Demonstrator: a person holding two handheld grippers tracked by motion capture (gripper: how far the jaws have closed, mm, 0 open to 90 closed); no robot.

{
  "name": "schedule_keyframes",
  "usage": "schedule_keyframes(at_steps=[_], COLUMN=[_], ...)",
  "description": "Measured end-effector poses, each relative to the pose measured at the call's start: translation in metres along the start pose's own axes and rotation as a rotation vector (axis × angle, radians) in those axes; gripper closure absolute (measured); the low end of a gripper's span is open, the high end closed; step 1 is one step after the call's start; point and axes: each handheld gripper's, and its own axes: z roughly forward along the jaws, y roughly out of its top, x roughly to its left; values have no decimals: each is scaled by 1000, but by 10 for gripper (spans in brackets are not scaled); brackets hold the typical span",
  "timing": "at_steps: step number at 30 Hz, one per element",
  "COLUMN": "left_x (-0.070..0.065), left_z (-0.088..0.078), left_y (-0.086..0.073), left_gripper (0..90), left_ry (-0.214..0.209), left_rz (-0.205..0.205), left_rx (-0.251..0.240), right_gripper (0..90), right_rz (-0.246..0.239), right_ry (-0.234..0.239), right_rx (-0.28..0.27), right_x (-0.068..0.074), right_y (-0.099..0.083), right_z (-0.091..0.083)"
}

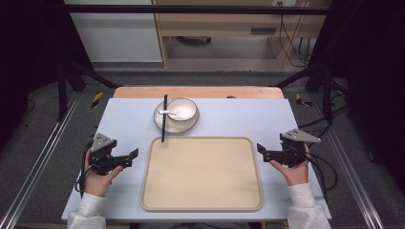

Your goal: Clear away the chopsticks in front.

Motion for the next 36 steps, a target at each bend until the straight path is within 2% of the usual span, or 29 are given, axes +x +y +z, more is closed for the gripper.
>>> schedule_keyframes(at_steps=[14, 20, 29, 36], left_x=[-3, -6, -8, -9], left_z=[7, 16, 24, 34], left_y=[10, 20, 34, 52], left_gripper=[110, 116, 115, 118], left_ry=[-7, -12, -23, -23], left_rz=[5, 11, 13, 25], left_rx=[-5, -9, -18, -26], right_gripper=[39, 39, 38, 38], right_rz=[-5, 6, -11, -12], right_ry=[-6, -3, -11, -6], right_rx=[5, -2, -4, -15], right_x=[2, 2, 6, 9], right_y=[-1, 0, 3, 6], right_z=[-1, -2, -3, -6])
